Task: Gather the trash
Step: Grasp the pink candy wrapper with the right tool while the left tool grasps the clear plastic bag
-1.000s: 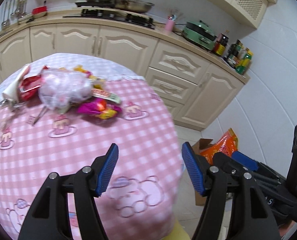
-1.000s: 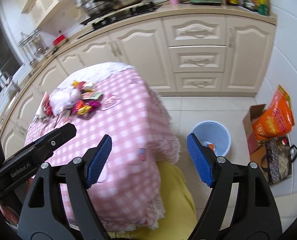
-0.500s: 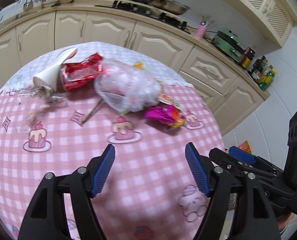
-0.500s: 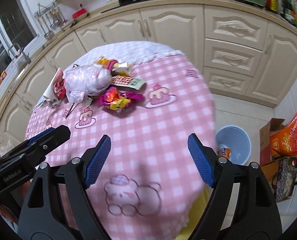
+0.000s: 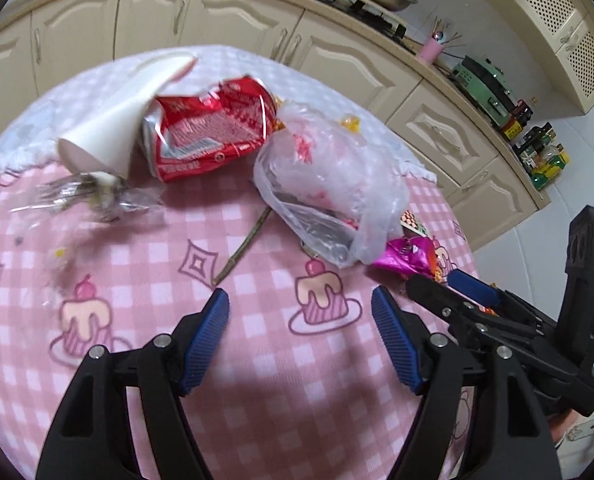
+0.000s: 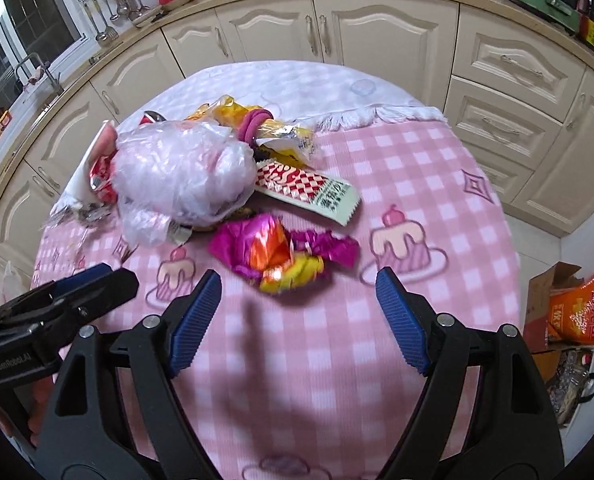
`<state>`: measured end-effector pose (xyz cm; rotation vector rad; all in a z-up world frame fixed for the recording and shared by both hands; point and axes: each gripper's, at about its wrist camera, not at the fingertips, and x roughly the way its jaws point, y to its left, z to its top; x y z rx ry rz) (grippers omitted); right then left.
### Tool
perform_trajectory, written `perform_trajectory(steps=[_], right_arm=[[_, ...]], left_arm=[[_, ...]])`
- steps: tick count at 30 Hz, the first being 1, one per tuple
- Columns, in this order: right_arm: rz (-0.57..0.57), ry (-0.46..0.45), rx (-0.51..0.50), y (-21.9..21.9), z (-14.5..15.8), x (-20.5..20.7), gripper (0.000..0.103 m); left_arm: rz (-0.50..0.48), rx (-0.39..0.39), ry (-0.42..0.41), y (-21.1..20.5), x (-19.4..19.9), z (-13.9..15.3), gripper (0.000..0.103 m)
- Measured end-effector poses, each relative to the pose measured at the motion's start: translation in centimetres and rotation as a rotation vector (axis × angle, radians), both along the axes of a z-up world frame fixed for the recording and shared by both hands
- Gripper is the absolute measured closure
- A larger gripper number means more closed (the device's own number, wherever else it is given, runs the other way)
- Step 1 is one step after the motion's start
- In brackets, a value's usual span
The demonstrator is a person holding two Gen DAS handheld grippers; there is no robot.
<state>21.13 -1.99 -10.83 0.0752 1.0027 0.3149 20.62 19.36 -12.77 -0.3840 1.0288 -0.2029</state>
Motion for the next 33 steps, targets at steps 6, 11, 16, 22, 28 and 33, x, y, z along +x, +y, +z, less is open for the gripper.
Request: perform_trajectory(steps=[6, 11, 16, 22, 28, 33], right_arm=[[0.012, 0.003, 0.015, 0.4, -0.5, 1.0, 0.042], [0.033, -0.01, 0.047, 0.3, -0.2, 0.9, 0.055], [0.069, -0.052, 0.073, -0.8, 1.2, -0.8, 0.056], [0.039, -0.087, 0.13, -3.7, 2.8, -1.7, 0.056], [-0.054, -0.095, 0.139, -7.4, 3.3, -1.1, 0.056], [-0.099, -0.096, 0.145, -9.2, 3.3, -0.8, 0.056]], left_arm=[[-0.014, -0.048, -0.016, 0.6, 0.8, -0.2, 0.031], [-0.001, -0.017, -0.015, 0.3, 0.8, 0.1, 0.031], [-0.02, 0.009, -0.072, -0.5, 0.3, 2.3, 0.031], [-0.026, 0.025, -0.065, -1.9, 1.2, 3.9, 0.031], [-0.014, -0.002, -0.02, -2.8, 3.7, 3.8, 0.031], [0.062, -0.069, 0.036, -1.7, 6.3, 3.0, 0.031]])
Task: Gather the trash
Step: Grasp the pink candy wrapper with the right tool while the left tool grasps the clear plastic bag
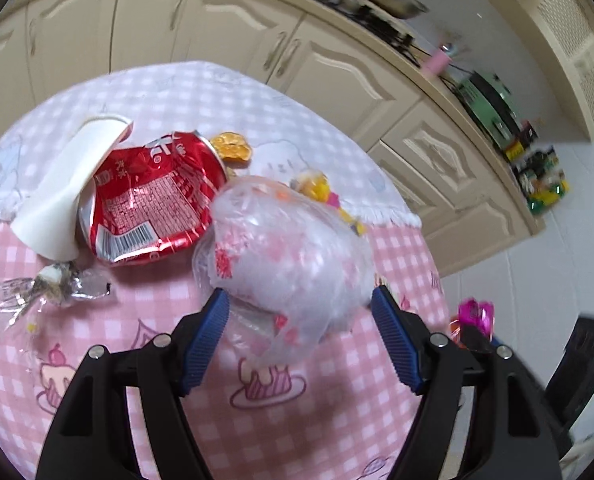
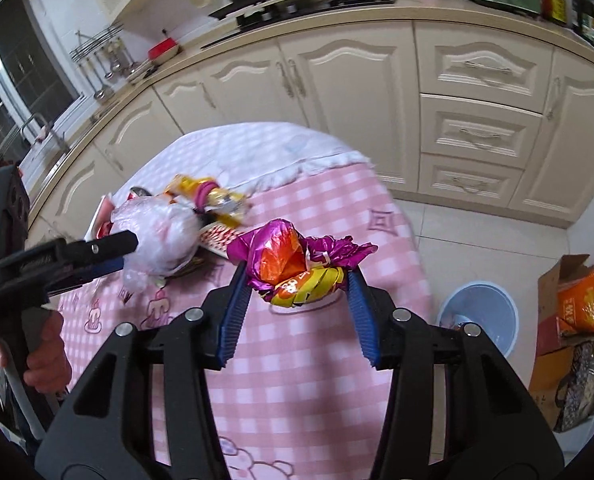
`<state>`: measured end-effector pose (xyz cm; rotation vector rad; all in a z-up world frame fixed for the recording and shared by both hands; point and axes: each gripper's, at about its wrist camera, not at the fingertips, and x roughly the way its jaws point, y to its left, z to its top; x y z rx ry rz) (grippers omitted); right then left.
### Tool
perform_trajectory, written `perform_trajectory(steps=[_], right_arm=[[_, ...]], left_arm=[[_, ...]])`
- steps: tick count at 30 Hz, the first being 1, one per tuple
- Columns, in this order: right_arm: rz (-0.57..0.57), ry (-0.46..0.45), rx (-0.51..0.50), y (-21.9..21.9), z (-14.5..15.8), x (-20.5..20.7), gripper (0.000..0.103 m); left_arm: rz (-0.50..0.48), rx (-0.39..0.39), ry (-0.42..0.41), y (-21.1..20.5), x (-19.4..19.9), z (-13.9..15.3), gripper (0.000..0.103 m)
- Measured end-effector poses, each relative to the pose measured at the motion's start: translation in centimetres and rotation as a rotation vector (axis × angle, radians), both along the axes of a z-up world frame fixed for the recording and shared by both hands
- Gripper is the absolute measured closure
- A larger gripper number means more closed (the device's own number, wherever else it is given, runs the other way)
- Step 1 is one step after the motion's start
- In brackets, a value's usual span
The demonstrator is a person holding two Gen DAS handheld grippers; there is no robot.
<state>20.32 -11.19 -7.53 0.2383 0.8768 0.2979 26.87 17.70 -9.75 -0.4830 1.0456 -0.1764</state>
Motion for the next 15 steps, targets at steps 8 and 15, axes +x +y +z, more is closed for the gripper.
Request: perform_trajectory(steps=[8, 15], right_arm=[[-0.007, 0.016, -0.007, -0.1, -0.5, 0.4, 0.056], [-0.025, 0.019, -0.013, -0.4, -0.6, 0.4, 0.056]], left_arm=[[0.062, -0.077, 0.038, 0.7, 2.4, -1.7, 0.049], [0.036, -0.014, -0.032, 0.1, 1.7, -0.5, 0.066]])
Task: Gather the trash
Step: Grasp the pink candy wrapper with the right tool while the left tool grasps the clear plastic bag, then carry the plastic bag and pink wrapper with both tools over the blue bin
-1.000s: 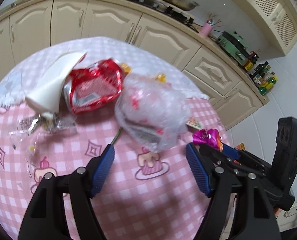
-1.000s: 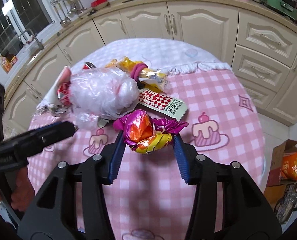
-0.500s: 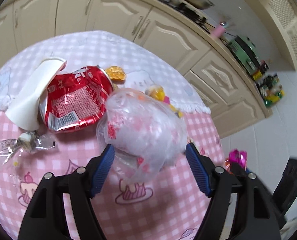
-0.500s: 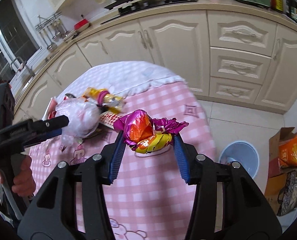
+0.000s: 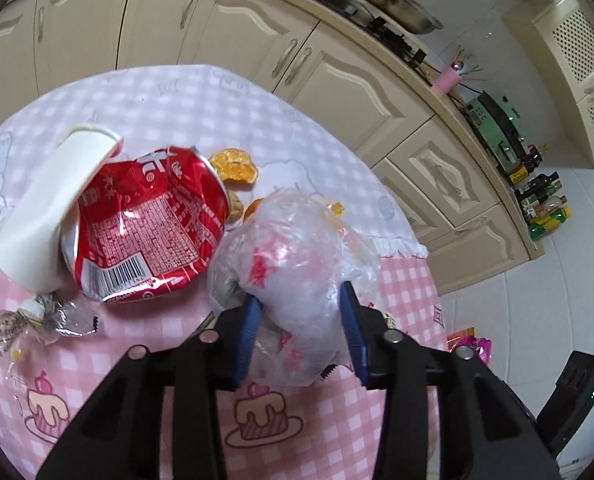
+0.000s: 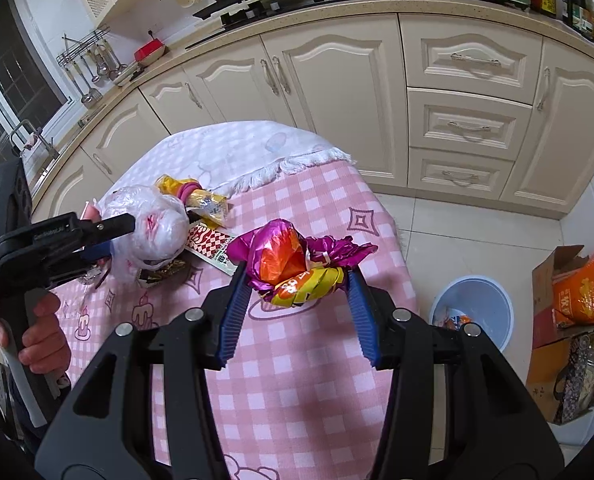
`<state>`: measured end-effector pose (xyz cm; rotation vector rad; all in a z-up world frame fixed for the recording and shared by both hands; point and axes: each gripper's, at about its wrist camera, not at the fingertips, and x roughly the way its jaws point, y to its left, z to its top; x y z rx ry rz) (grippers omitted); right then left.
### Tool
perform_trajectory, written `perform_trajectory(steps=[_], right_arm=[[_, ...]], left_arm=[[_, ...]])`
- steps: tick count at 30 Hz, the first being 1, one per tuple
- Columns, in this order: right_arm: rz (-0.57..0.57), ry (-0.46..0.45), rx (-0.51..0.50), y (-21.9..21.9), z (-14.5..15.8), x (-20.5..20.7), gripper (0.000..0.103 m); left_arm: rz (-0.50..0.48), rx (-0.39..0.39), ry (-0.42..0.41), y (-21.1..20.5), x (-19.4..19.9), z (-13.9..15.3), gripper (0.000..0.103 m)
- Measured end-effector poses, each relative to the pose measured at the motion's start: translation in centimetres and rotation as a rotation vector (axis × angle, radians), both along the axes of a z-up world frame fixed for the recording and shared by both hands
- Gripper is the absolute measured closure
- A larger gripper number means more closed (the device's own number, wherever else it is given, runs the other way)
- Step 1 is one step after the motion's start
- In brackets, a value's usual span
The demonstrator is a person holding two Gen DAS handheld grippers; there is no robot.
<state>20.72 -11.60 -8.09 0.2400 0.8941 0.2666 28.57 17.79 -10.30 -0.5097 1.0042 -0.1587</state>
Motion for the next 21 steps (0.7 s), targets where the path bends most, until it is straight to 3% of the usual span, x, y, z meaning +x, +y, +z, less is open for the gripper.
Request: perform_trajectory(steps=[21], right_arm=[[-0.039, -0.055, 0.007, -2.4, 2.2, -4.1, 0.056]], left_arm=[[-0.04, 0.048, -0.114, -3.7, -6.9, 3.5, 0.069]])
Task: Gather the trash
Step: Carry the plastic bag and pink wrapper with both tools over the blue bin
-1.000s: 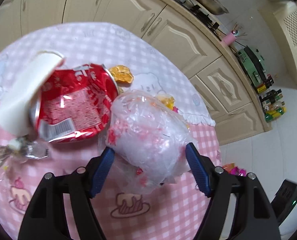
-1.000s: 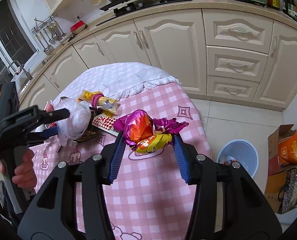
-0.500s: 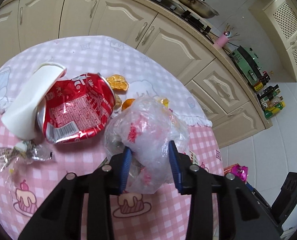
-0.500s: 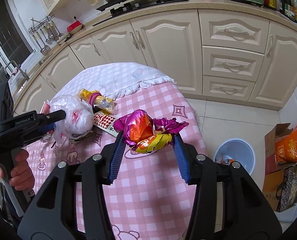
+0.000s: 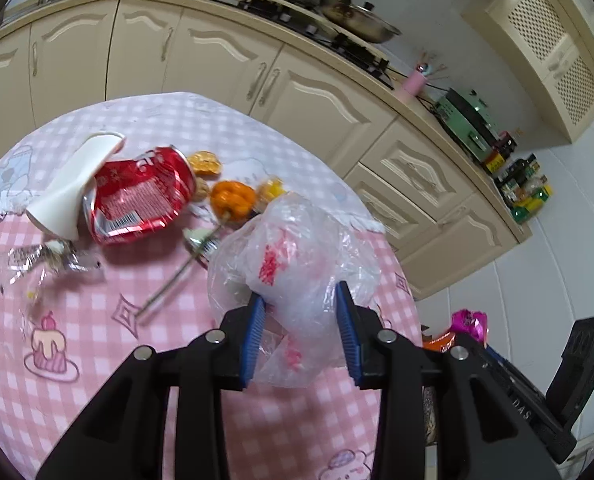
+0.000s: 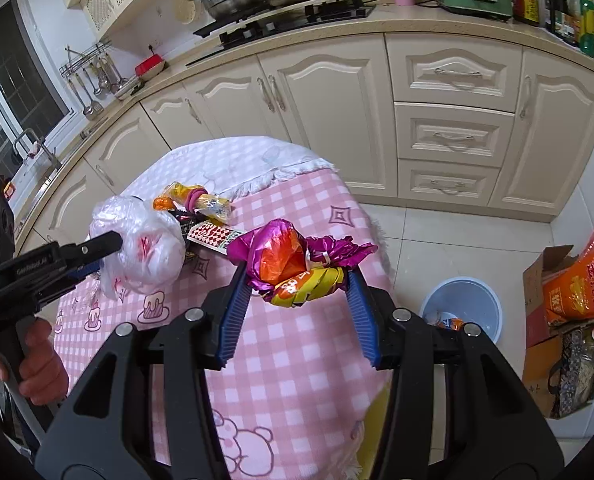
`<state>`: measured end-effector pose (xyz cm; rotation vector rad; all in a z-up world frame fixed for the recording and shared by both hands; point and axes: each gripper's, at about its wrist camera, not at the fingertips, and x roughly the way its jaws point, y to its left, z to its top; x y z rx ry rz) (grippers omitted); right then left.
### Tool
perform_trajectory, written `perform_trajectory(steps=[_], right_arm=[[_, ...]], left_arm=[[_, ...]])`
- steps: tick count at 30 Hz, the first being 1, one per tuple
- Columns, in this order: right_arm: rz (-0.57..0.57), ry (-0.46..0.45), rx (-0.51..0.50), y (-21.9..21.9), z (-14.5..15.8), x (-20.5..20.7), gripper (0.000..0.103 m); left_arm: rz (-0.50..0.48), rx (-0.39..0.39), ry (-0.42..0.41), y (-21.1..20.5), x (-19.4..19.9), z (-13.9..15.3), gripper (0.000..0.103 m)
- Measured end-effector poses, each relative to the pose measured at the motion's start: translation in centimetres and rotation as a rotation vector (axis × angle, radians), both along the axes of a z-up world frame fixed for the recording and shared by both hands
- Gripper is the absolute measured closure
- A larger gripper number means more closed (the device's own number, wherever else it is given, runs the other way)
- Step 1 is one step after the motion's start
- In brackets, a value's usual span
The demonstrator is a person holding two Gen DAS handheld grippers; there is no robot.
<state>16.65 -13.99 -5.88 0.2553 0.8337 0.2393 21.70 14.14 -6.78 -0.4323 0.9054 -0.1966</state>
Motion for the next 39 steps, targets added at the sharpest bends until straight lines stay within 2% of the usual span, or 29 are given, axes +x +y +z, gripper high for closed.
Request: perform_trajectory(steps=[11, 21, 33, 39], right_arm=[[-0.088, 0.001, 0.023, -5.6, -0.4, -2.4, 0.056], [-0.211, 0.003, 0.051, -14.1, -1.0, -4.7, 0.056], [-0.368, 0.027, 0.037, -24.4, -2.5, -6.4, 0.056], [-0.422, 0.065, 0.042, -28.1, -4.2, -6.0, 0.056]], left_arm=[[-0.11, 0.029, -0.008, -7.2, -2.0, 0.4, 0.069], [-0.259, 0.061, -0.016, -18.2, -2.8, 0.7, 0.069], [-0.463, 0.104, 0.057, -32.1, -2.4, -2.4, 0.069], [-0.513, 0.129, 0.105, -37.1, -0.7, -4.6, 0.069]])
